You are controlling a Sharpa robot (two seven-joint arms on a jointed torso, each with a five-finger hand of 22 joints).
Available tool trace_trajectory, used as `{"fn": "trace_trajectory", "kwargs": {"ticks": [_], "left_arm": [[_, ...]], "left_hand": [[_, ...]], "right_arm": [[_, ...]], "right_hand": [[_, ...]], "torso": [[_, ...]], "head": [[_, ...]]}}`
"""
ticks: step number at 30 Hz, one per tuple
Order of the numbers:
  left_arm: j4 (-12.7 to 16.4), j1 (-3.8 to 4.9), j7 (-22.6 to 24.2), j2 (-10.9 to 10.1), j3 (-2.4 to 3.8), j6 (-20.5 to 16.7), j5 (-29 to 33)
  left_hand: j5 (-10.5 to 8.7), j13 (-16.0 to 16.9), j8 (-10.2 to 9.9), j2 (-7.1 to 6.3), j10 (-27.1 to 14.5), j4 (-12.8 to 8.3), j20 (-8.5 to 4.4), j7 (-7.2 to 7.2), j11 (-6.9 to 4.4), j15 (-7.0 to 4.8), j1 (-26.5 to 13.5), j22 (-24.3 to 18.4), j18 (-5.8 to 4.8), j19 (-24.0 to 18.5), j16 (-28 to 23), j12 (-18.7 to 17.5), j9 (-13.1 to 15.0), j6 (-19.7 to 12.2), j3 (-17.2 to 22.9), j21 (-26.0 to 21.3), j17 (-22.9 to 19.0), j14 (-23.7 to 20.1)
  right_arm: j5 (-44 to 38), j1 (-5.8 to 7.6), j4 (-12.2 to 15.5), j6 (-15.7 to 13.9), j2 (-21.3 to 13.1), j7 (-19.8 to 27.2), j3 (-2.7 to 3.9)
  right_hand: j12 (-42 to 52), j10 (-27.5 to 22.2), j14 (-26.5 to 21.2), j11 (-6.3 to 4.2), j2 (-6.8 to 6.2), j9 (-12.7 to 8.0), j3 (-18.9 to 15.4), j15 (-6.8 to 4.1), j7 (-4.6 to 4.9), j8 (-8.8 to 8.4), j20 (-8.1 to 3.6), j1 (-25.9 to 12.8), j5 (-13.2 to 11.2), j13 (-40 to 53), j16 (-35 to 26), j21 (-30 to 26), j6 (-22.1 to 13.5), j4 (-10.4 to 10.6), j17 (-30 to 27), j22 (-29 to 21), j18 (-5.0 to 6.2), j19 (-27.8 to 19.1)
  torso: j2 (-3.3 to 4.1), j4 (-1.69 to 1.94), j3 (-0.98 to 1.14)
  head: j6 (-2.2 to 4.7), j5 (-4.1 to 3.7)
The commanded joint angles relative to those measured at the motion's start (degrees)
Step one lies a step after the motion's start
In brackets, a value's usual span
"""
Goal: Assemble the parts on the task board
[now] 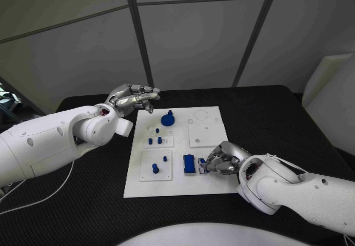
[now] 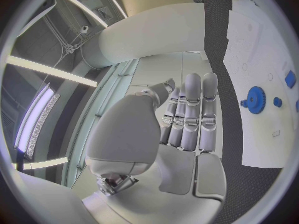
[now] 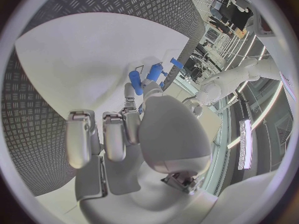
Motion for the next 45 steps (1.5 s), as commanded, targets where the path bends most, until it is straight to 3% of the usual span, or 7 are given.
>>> {"fn": "trace_trajectory", "kwargs": {"ticks": [1,23,33,38,45], "left_arm": [[0.18,0.1,-0.03,-0.03,0.04,0.75,0.21],[0.27,0.12,-0.46,-0.12,0.04,1.16,0.21],[0.32,0.13,-0.68,-0.22,0.04,1.21,0.2],[0.32,0.13,-0.76,-0.22,0.04,1.25,0.2],[0.26,0.12,-0.85,-0.18,0.04,1.31,0.2]], "left_hand": [[0.03,-0.08,0.3,0.09,-0.46,-0.4,0.01,0.05,0.06,0.04,-0.17,-0.08,0.72,-0.18,0.36,0.3,-0.06,-0.27,-0.01,-0.28,-0.07,-0.37],[0.02,-0.1,0.31,0.08,-0.55,-0.5,0.01,0.08,0.09,0.05,-0.11,-0.07,0.71,-0.18,0.49,0.36,-0.06,-0.32,0.01,-0.29,-0.24,-0.46],[0.02,-0.11,0.3,0.05,-0.59,-0.52,0.01,0.09,0.1,0.06,-0.11,-0.07,0.71,-0.19,0.5,0.36,-0.07,-0.36,0.01,-0.3,-0.27,-0.48],[0.02,-0.11,0.3,0.05,-0.59,-0.52,0.01,0.09,0.1,0.06,-0.11,-0.07,0.71,-0.19,0.5,0.36,-0.07,-0.36,0.01,-0.3,-0.27,-0.48],[0.02,-0.12,0.28,0.03,-0.65,-0.55,0.02,0.12,0.12,0.07,-0.12,-0.07,0.71,-0.19,0.53,0.36,-0.08,-0.42,0.0,-0.31,-0.33,-0.52]], "right_arm": [[1.34,0.07,-0.28,0.92,0.53,0.17,0.03],[0.51,0.07,-1.72,1.41,1.97,-0.45,0.04],[-1.01,0.07,-1.84,1.53,2.17,-0.59,0.04],[-2.2,0.07,-1.83,1.56,2.06,-0.99,0.04],[-3.79,0.07,-1.66,1.56,1.76,-1.65,0.04]], "right_hand": [[-0.18,0.85,5.5,-0.24,-0.28,0.29,-0.24,-0.57,-0.39,0.13,-0.39,-1.27,1.61,6.56,0.4,0.29,0.85,0.57,12.85,13.44,-0.34,4.79],[-0.55,0.92,5.51,-0.87,-0.49,2.15,-1.56,-1.04,-1.23,1.81,-0.74,-5.05,2.08,6.36,0.42,0.28,2.42,0.66,12.9,13.46,-0.34,4.8],[-0.9,0.86,5.48,-0.9,-0.76,3.82,-3.81,-1.13,-1.23,2.89,-0.94,-6.87,-6.86,6.21,0.33,0.16,1.86,0.6,12.74,13.36,-0.31,4.71],[-0.97,0.84,5.47,-0.9,-0.59,4.33,-4.38,-1.14,-1.25,3.18,-0.93,-6.49,-8.89,6.2,0.31,0.15,1.63,0.25,12.71,13.36,-0.3,4.71],[-0.76,0.93,5.47,-1.04,-0.38,4.73,-4.44,-1.23,-1.44,3.52,-0.96,-5.42,-9.54,6.35,0.31,0.12,1.68,-0.4,12.73,13.33,-0.29,4.69]], "torso": [[0.02,-0.05,0.01],[-0.08,0.03,0.01],[-0.09,0.08,0.0],[-0.1,0.08,0.01],[-0.13,0.07,0.01]], "head": [[-0.11,0.16],[-0.29,0.07],[-0.32,0.04],[-0.35,-0.04],[-0.33,-0.16]]}}
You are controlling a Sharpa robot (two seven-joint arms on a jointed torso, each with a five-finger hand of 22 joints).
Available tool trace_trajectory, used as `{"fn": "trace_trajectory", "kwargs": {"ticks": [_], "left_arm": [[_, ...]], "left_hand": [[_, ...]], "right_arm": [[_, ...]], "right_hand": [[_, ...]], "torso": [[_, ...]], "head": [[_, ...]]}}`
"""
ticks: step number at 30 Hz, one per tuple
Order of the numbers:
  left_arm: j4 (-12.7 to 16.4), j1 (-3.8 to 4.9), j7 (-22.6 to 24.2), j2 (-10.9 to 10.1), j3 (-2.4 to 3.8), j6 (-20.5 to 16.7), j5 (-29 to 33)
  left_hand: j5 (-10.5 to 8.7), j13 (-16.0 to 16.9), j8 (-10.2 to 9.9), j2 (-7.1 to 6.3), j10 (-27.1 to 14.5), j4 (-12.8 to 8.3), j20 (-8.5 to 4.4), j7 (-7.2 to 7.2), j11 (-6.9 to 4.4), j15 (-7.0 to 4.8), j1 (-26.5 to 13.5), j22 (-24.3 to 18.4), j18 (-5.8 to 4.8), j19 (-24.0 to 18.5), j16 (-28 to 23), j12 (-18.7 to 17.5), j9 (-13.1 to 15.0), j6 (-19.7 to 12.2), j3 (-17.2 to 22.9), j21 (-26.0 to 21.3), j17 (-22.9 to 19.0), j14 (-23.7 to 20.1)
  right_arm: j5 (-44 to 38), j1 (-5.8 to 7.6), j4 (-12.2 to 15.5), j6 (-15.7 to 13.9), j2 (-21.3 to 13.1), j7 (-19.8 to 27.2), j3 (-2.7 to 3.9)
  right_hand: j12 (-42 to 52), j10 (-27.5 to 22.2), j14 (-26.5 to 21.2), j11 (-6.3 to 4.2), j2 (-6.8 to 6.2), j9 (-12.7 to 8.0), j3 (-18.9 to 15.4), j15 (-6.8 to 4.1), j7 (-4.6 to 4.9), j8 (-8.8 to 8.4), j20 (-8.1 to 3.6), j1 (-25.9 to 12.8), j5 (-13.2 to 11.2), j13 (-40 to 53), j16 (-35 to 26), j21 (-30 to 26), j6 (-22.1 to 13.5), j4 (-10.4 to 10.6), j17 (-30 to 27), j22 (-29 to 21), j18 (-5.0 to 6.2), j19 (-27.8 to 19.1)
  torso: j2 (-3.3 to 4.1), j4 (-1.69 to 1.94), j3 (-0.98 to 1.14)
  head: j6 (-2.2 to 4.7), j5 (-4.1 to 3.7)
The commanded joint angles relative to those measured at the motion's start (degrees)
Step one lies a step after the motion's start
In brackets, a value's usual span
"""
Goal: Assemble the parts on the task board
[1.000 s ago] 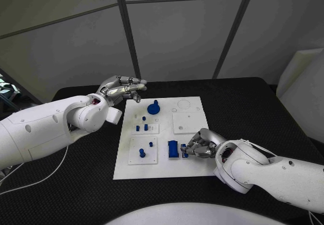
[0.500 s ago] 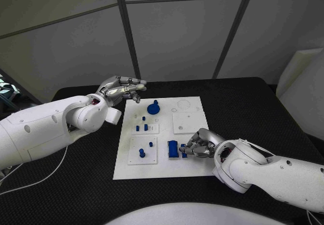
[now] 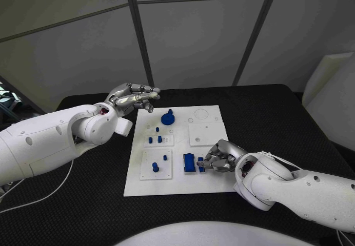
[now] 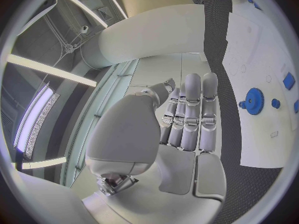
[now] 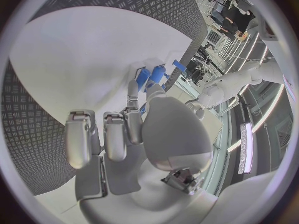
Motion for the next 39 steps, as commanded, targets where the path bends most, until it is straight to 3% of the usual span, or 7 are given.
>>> {"fn": "trace_trajectory", "kwargs": {"ticks": [1,12,16,24,32,39], "left_arm": [[0.06,0.1,-0.06,0.04,0.04,0.7,0.2],[-0.02,0.1,-0.16,0.11,0.04,0.79,0.2],[-0.02,0.1,-0.2,0.14,0.04,0.79,0.2],[-0.03,0.1,-0.19,0.16,0.04,0.76,0.2],[-0.14,0.09,-0.2,0.23,0.04,0.75,0.2],[-0.22,0.08,-0.26,0.29,0.03,0.79,0.2]], "left_hand": [[0.02,-0.07,0.28,0.03,-0.44,-0.22,0.02,0.12,-0.09,0.07,-0.12,-0.07,0.71,-0.2,0.19,0.36,-0.08,-0.41,0.0,-0.31,-0.05,-0.51],[0.03,-0.08,0.26,0.01,-0.5,-0.23,0.02,0.15,-0.06,0.08,-0.14,-0.07,0.71,-0.2,0.22,0.36,-0.09,-0.47,-0.01,-0.32,-0.1,-0.55],[0.03,-0.08,0.26,0.01,-0.5,-0.23,0.02,0.15,-0.06,0.08,-0.14,-0.07,0.71,-0.2,0.22,0.36,-0.09,-0.47,-0.01,-0.32,-0.1,-0.55],[0.03,-0.09,0.24,0.01,-0.55,-0.23,0.03,0.19,-0.04,0.1,-0.16,-0.08,0.7,-0.21,0.24,0.36,-0.1,-0.52,-0.01,-0.33,-0.15,-0.58],[0.03,-0.09,0.24,0.01,-0.55,-0.23,0.03,0.19,-0.04,0.1,-0.16,-0.08,0.7,-0.21,0.24,0.36,-0.1,-0.52,-0.01,-0.33,-0.15,-0.58],[0.03,-0.09,0.24,0.01,-0.55,-0.23,0.03,0.19,-0.04,0.1,-0.16,-0.08,0.7,-0.21,0.24,0.36,-0.1,-0.52,-0.01,-0.33,-0.15,-0.58]], "right_arm": [[-2.31,0.05,0.21,0.39,-0.06,-0.66,0.01],[-5.2,0.05,0.52,0.31,-0.26,-1.54,0.01],[-5.6,0.05,0.51,0.52,-0.23,-1.35,0.01],[-6.56,0.05,-0.46,1.27,0.42,-0.5,0.01],[-6.9,0.04,-2.17,0.89,1.03,1.17,0.03],[-7.25,0.04,-1.72,0.0,0.75,3.07,0.03]], "right_hand": [[0.01,1.18,5.46,-0.29,0.43,0.23,-0.08,-0.44,-0.19,0.51,-0.59,1.12,-0.35,6.28,0.03,0.14,-0.41,-0.45,12.74,13.35,-0.31,4.7],[0.35,1.31,5.46,-0.58,0.86,0.9,0.55,-0.71,-0.5,1.01,-0.84,4.4,-1.17,6.55,0.02,0.15,-0.61,-2.55,12.74,13.38,-0.32,4.72],[0.41,1.35,5.46,-0.54,0.73,1.14,0.17,-0.68,-0.43,1.21,-0.86,4.14,-2.73,6.6,0.03,0.14,-0.66,-2.5,12.77,13.37,-0.31,4.71],[0.47,1.35,5.48,-0.49,0.71,1.79,-0.45,-0.64,-0.39,1.76,-0.84,5.43,-9.13,6.69,0.05,0.17,-0.91,-3.79,12.83,13.43,-0.33,4.75],[1.05,1.59,5.53,-0.52,1.15,2.22,-1.06,-0.64,-0.45,2.25,-0.81,5.54,-12.42,7.08,0.18,0.25,-0.84,-4.08,13.09,13.52,-0.36,4.82],[1.18,1.65,5.53,-0.49,1.2,2.37,-1.44,-0.64,-0.4,2.41,-0.82,5.4,-13.29,7.17,0.17,0.25,-0.86,-4.09,13.07,13.53,-0.36,4.82]], "torso": [[-0.01,0.0,0.0],[0.01,0.02,-0.01],[0.03,0.05,-0.03],[0.04,0.11,-0.02],[0.06,0.12,0.01],[0.09,0.02,0.04]], "head": [[0.04,-0.12],[0.13,-0.27],[0.3,-0.37],[0.25,-0.38],[-0.02,-0.32],[0.0,-0.21]]}}
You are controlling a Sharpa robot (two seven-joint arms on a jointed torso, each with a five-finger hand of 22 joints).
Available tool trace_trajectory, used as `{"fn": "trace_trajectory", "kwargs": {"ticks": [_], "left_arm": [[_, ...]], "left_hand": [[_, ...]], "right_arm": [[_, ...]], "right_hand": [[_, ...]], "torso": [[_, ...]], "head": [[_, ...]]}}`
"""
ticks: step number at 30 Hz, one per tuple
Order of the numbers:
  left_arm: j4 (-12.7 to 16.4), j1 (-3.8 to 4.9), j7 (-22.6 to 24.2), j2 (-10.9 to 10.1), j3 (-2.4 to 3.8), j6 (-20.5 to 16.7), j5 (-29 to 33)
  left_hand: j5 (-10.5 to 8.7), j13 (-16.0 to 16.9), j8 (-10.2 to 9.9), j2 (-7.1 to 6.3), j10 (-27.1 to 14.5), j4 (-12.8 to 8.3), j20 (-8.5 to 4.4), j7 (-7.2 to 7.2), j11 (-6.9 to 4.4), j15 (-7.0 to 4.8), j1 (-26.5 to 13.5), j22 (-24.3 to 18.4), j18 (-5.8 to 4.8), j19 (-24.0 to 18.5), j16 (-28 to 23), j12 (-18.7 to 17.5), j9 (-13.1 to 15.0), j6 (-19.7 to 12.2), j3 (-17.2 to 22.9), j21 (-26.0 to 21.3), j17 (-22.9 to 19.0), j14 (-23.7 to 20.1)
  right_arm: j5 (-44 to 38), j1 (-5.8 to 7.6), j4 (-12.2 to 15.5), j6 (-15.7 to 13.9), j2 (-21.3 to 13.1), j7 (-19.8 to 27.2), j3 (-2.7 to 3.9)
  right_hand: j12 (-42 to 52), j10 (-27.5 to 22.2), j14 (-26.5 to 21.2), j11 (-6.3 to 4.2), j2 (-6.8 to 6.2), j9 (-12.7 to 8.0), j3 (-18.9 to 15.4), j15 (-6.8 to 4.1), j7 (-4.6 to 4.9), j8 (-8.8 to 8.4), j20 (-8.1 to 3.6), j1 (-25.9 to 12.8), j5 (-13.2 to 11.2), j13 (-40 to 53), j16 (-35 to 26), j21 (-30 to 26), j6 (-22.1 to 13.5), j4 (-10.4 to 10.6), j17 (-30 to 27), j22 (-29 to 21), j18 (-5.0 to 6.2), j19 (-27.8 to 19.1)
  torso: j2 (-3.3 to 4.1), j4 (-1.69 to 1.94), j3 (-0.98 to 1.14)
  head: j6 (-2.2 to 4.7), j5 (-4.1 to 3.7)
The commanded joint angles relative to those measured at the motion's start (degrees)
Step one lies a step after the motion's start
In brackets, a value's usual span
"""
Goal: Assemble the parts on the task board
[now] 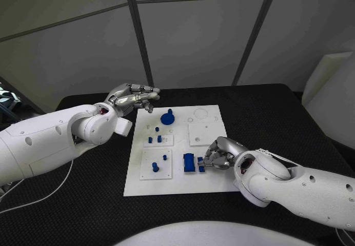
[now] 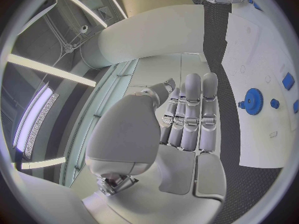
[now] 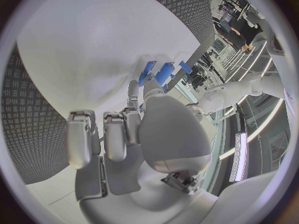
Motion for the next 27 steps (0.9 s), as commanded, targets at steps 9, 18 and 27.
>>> {"fn": "trace_trajectory", "kwargs": {"ticks": [9,18,27], "left_arm": [[-0.24,0.07,0.23,0.07,0.03,0.51,0.2],[-1.03,-0.14,1.99,0.18,0.0,0.57,0.56],[-3.44,-1.02,7.24,1.31,-0.01,-1.77,6.27]], "left_hand": [[0.03,-0.1,0.24,0.01,-0.56,-0.23,0.03,-0.02,-0.03,-0.09,-0.16,-0.08,0.7,-0.21,0.24,0.36,-0.06,-0.31,-0.01,-0.33,-0.06,-0.39],[0.12,-0.29,0.16,-0.79,-1.57,1.36,0.53,0.27,0.2,0.58,-2.74,-1.46,0.66,-1.89,-2.09,0.45,-0.07,-0.97,-1.82,-2.6,-2.39,-3.36],[0.02,-1.58,0.15,-0.36,-1.78,4.07,4.61,0.47,1.72,4.06,-3.35,-15.0,0.36,-14.08,-23.67,-0.9,-0.08,-2.55,-7.24,-20.7,-15.75,-13.75]], "right_arm": [[3.77,0.07,1.88,-2.6,-2.29,12.33,0.05],[24.75,2.67,-2.46,-1.18,-3.71,33.36,1.55],[54.76,8.37,-17.07,3.44,0.85,49.84,1.8]], "right_hand": [[-1.91,0.48,5.41,0.27,-0.61,0.11,-2.45,0.16,0.68,-0.2,-0.16,-1.88,2.0,5.92,-0.11,-0.29,-1.93,1.07,12.55,13.0,-0.19,4.39],[-16.91,-7.21,2.94,3.38,0.84,-3.03,-3.24,2.66,4.33,-6.36,2.01,0.24,3.59,-3.36,-5.88,-9.85,-9.11,0.47,3.03,3.66,2.65,-3.09],[-50.62,-24.73,-13.05,5.78,3.99,-7.49,-2.15,5.14,7.19,-11.25,4.34,7.14,3.04,-29.53,-44.99,-47.36,-11.13,-1.3,-38.45,-28.27,9.36,-26.39]], "torso": [[-0.1,-0.1,-0.01],[-0.82,-0.11,-0.16],[-3.0,-0.59,-0.91]], "head": [[0.27,-0.2],[1.5,-0.68],[4.37,-1.36]]}}
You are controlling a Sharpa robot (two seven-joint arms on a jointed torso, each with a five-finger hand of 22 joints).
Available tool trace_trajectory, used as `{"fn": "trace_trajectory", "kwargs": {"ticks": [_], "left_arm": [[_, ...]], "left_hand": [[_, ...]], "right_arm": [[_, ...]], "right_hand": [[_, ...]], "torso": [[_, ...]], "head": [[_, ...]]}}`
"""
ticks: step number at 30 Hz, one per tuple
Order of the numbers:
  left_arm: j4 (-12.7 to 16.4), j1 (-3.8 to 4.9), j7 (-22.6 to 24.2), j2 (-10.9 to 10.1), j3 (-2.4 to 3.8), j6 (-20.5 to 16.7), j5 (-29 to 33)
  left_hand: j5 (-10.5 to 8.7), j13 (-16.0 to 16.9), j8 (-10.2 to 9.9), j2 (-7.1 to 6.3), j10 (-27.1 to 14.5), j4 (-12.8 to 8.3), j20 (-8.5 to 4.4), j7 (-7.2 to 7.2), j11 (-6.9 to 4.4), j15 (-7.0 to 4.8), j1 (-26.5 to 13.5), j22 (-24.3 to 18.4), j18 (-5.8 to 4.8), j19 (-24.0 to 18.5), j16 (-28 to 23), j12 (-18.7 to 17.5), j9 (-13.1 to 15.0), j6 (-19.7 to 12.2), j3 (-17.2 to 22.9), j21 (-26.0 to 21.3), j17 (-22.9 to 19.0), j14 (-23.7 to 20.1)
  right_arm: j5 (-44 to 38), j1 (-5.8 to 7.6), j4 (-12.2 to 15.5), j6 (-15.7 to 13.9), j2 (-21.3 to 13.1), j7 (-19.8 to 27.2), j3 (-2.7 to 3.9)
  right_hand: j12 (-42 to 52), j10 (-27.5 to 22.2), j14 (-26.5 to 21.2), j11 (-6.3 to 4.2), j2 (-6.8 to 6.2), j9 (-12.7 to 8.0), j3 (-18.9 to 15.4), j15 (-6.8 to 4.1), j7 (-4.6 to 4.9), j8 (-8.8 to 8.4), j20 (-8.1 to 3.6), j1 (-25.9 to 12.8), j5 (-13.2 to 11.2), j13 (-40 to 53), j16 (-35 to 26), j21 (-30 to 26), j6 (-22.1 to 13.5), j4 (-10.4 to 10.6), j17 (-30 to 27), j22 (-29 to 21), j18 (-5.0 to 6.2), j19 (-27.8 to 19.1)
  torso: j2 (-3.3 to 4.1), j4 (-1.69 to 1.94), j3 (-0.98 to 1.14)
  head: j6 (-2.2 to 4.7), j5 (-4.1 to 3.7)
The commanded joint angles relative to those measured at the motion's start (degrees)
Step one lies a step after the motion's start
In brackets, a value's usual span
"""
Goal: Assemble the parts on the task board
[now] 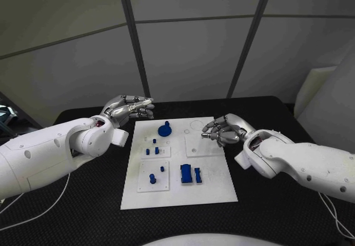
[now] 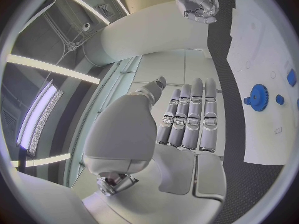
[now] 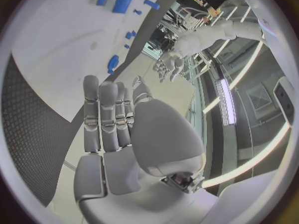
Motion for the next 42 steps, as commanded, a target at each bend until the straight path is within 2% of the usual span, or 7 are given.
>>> {"fn": "trace_trajectory", "kwargs": {"ticks": [1,20,21,32,34,36,42], "left_arm": [[-1.32,-0.19,5.26,0.78,0.05,-1.79,4.78],[-15.38,-2.07,11.51,10.43,0.11,-11.51,12.96],[-15.06,-2.13,8.82,10.28,0.04,-8.5,10.56],[-7.65,-2.92,9.71,8.28,-0.34,-16.55,8.62],[-4.94,-3.2,10.03,7.55,-0.48,-19.5,7.9],[-1.85,-3.53,10.4,6.72,-0.64,-22.85,7.09],[7.04,-4.47,11.46,4.32,-1.1,-32.51,4.76]], "left_hand": [[-0.05,-0.26,0.09,1.0,0.7,0.48,1.54,0.09,0.54,1.11,0.65,-4.88,0.41,-3.9,-6.53,-1.21,-0.1,-0.66,-1.22,-5.93,-3.77,-1.01],[-0.06,-0.33,-3.8,3.01,-1.59,2.26,6.02,-1.07,2.24,4.72,2.44,-20.63,0.31,-18.95,-23.75,-12.23,-0.23,-2.64,-7.09,-18.49,-15.89,-6.44],[-3.08,-3.88,-7.42,4.44,-18.28,-3.22,0.99,-4.18,-0.72,1.84,-21.2,-26.98,-2.93,-28.25,-27.31,-16.93,-3.93,-18.75,-11.42,-21.87,-17.52,-21.42],[-3.08,-3.88,-7.42,8.97,-31.86,-3.22,-2.99,-6.46,-3.19,-0.5,-40.01,-32.05,-3.9,-35.64,-27.31,-16.93,-3.93,-32.09,-15.17,-21.87,-21.54,-33.87],[-3.08,-3.88,-7.42,8.97,-33.9,-3.22,-3.62,-6.83,-3.55,-0.84,-42.87,-32.82,-9.77,-36.76,-27.31,-16.93,-3.93,-34.06,-15.71,-21.87,-21.54,-35.72],[-3.08,-3.88,-7.42,8.97,-35.46,-3.22,-4.08,-11.06,-7.84,-4.96,-45.06,-33.41,-9.77,-37.64,-27.31,-16.93,-3.93,-35.58,-16.14,-21.87,-21.54,-37.13],[-3.08,-3.88,-7.42,8.97,-40.58,-3.22,-5.62,-11.06,-7.84,-4.96,-52.26,-35.36,-9.77,-40.46,-27.31,-16.93,-3.93,-40.57,-17.46,-21.87,-21.54,-41.76]], "right_arm": [[21.39,1.21,-4.94,3.49,2.11,13.9,0.08],[32.76,3.04,-33.45,10.28,16.93,23.74,0.2],[29.92,2.91,-33.03,7.46,16.68,20.47,0.14],[34.68,2.59,-24.98,0.89,13.81,22.91,-0.62],[36.42,2.47,-22.03,-1.52,12.75,23.8,-0.9],[38.4,2.34,-18.67,-4.26,11.56,24.81,-1.21],[44.61,1.92,-8.15,-12.85,7.8,27.99,-2.21]], "right_hand": [[-6.58,-2.27,-4.04,1.25,0.86,-1.79,0.54,1.0,1.26,-1.43,1.13,1.7,-1.2,-6.7,-9.54,-6.79,-0.33,0.08,-6.38,-4.91,0.35,-3.1],[-26.81,-0.39,-12.88,6.14,1.6,-18.63,1.6,8.52,3.73,-2.37,8.87,1.36,-1.11,-42.29,-46.09,-38.59,-1.4,-2.04,-32.87,-31.82,0.74,-5.63],[-30.49,-18.54,-31.45,3.18,-1.93,-21.59,7.01,6.3,0.06,-5.92,4.7,-24.19,-3.74,-43.98,-50.14,-40.29,-17.35,-4.28,-35.08,-36.89,-2.98,-22.09],[-30.49,-32.39,-45.03,1.32,-1.93,-24.44,7.01,0.83,-2.44,-5.92,1.5,-44.4,-5.69,-49.03,-50.14,-45.2,-29.48,-10.11,-41.32,-41.5,-4.32,-34.19],[-30.49,-34.59,-47.26,-3.0,-1.93,-24.82,7.01,0.83,-2.86,-5.92,1.01,-47.52,-9.79,-49.03,-50.14,-45.2,-31.41,-10.11,-41.32,-42.13,-4.58,-36.17],[-30.49,-36.53,-49.25,-3.0,-1.93,-25.16,7.01,0.83,-3.24,-5.92,0.54,-50.33,-9.79,-49.03,-50.14,-45.2,-33.16,-10.11,-41.32,-42.72,-4.89,-37.94],[-30.49,-41.99,-54.71,-3.0,-1.93,-29.38,7.01,0.83,-7.89,-5.92,-0.72,-58.06,-9.79,-49.03,-50.14,-45.2,-37.9,-10.11,-41.32,-44.3,-5.84,-42.79]], "torso": [[-1.5,-0.28,-0.53],[-3.38,-0.04,-1.24],[-3.41,-0.22,-1.31],[-2.68,2.44,-0.78],[-2.65,2.56,-0.75],[-2.65,2.56,-0.75],[-2.65,2.56,-0.75]], "head": [[1.28,-0.17],[9.12,1.08],[8.62,0.88],[7.79,1.14],[7.76,1.15],[7.76,1.15],[7.76,1.15]]}}
